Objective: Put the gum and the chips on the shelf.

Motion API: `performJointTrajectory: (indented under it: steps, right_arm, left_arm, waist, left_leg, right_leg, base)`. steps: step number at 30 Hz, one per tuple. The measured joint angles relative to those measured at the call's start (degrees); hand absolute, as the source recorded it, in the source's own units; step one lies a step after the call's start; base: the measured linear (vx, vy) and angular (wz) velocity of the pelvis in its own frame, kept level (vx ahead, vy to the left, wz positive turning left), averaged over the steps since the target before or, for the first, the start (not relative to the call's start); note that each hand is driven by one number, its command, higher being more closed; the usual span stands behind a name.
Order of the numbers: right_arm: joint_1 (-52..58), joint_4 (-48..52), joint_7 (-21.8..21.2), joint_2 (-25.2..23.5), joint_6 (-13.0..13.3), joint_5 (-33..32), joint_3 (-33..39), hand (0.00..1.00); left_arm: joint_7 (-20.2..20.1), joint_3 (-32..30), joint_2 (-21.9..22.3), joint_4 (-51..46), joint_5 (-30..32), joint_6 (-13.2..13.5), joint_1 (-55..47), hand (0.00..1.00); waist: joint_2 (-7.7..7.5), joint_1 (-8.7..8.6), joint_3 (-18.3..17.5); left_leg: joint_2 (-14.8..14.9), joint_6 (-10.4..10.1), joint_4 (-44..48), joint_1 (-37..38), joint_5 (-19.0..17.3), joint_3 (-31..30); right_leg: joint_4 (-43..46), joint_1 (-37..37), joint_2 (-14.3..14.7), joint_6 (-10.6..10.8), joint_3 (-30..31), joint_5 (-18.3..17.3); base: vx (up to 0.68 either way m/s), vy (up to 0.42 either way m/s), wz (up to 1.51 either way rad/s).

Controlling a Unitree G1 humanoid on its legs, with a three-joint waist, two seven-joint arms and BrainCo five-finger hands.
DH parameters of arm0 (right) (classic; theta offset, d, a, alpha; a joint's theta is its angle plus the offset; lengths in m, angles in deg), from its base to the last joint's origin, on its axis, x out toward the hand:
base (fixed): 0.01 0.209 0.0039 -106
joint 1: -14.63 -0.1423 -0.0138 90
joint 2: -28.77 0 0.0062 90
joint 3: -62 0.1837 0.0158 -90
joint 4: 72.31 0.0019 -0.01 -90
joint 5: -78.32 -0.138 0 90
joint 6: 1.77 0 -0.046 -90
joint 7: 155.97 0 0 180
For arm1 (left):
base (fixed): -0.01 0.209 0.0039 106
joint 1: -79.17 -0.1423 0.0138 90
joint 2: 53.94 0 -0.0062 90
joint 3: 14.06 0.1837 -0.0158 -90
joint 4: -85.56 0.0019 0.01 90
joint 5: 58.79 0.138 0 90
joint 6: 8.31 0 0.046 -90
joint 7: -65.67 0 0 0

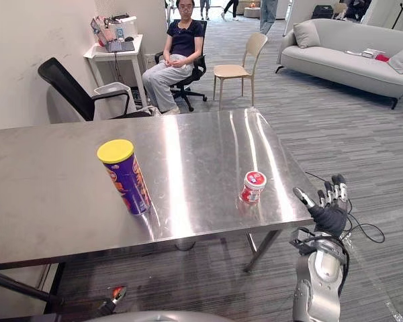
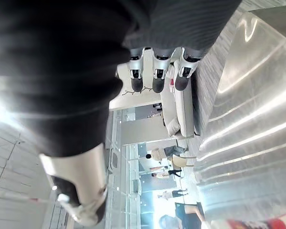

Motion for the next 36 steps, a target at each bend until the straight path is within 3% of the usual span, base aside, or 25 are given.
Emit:
performJointTrajectory:
  steps: [7, 9, 12, 16, 23, 24, 25, 26, 36]
  right_arm:
    - [0.03, 5.04, -5.74, 3.96, -1.17, 0.02, -4.5, 0.0]
    - [0.49, 6.79, -8.81, 4.93, -2.63, 0.05, -4.41, 0.0]
    - [1.9, 6.92, -10.11, 6.41, -3.44, 1.19, -4.37, 0.0]
    - [1.95, 6.93, -10.63, 6.47, -4.71, 2.02, -3.96, 0.0]
    - [1.96, 6.91, -10.32, 7.81, -4.9, 4.37, -3.78, 0.0]
    - [1.96, 6.91, -10.26, 7.81, -4.91, 4.38, -3.73, 0.0]
    - [1.95, 6.92, -10.19, 7.82, -4.95, 4.4, -3.52, 0.0]
    - [1.95, 6.91, -10.19, 7.81, -5.06, 4.48, -3.19, 0.0]
    - [1.68, 5.86, -9.71, 7.79, -5.27, 6.88, -1.36, 0.0]
  left_arm:
    - [-0.26, 1.63, -1.37, 0.77, 0.08, -0.03, 0.43, 0.0]
    - [-0.28, 1.67, -1.96, 0.79, 0.09, -0.15, 0.44, 0.0]
    - [-0.31, 1.66, -2.38, 0.77, 0.09, -0.14, 0.5, 0.0]
    - [-0.3, 1.66, -2.56, 0.69, 0.09, -0.15, 0.54, 0.0]
    - [-0.38, 1.68, -2.57, 1.21, 0.09, -0.18, 1.29, 0.0]
    - [-0.38, 1.67, -2.54, 1.17, 0.09, -0.18, 1.29, 0.0]
    - [-0.41, 1.67, -2.54, 1.13, 0.09, -0.18, 1.4, 0.0]
    - [-0.41, 1.67, -2.53, 1.08, 0.09, -0.18, 1.4, 0.0]
    - [-0.69, 1.62, -2.47, 0.54, 2.02, -0.12, 1.45, 0.0]
  waist:
    - [-0.89, -1.1, 0.11]
    - [-1.58, -1.33, 0.34]
    - [-2.16, -1.36, 0.35]
    - [-2.41, -1.47, 0.53]
    - [-1.52, -1.39, 1.4]
    - [-2.16, -1.5, 1.79]
    - [-1.38, -1.45, 1.67]
    - [-1.95, -1.48, 2.11]
    - [-1.46, -1.51, 2.39]
  left_leg:
    - [-0.14, 0.12, 0.0, -1.07, 0.21, -0.64]
    - [-0.18, 0.14, 0.01, -1.47, 0.22, -0.74]
    - [-0.26, 0.14, 0.02, -1.75, 0.22, -1.07]
    - [-0.27, 0.14, 0.02, -1.82, 0.21, -1.89]
    - [-0.5, -0.03, 0.03, -1.92, -0.16, -2.14]
    - [-0.48, -0.02, 0.03, -1.9, -0.15, -2.1]
    - [-0.47, -0.03, 0.03, -1.77, -0.16, -1.96]
    - [-0.47, -0.04, 0.03, -1.78, -0.16, -1.9]
    - [-0.42, -0.08, 0.04, -1.6, -0.21, -1.95]
  right_leg:
    - [0.05, -0.84, -0.12, -0.08, -0.36, -0.07]
    - [0.03, -1.16, -0.12, -0.08, -0.45, -0.07]
    - [0.03, -1.16, -0.11, -0.07, -0.67, -0.05]
    - [0.01, -1.15, -0.07, -0.06, -0.77, -0.04]
    - [-0.1, -1.06, -0.22, -0.08, -1.19, -0.06]
    - [-0.09, -1.14, -0.22, -0.08, -1.06, -0.06]
    - [-0.09, -1.14, -0.2, -0.08, -0.72, -0.06]
    - [-0.13, -1.21, -0.19, -0.04, -0.64, -0.04]
    - [-0.22, -1.12, -0.08, 0.34, -0.48, 0.2]
  base:
    - [-0.01, 0.005, 0.04]
    - [0.03, 0.017, 0.02]
    - [0.04, 0.009, 0.04]
    - [0.01, 0.001, 0.01]
    - [0.0, 0.003, 0.01]
    - [0.02, 0.013, -0.05]
    - [0.03, 0.01, -0.06]
    - [0.03, 0.009, -0.05]
    - [0.01, 0.001, -0.01]
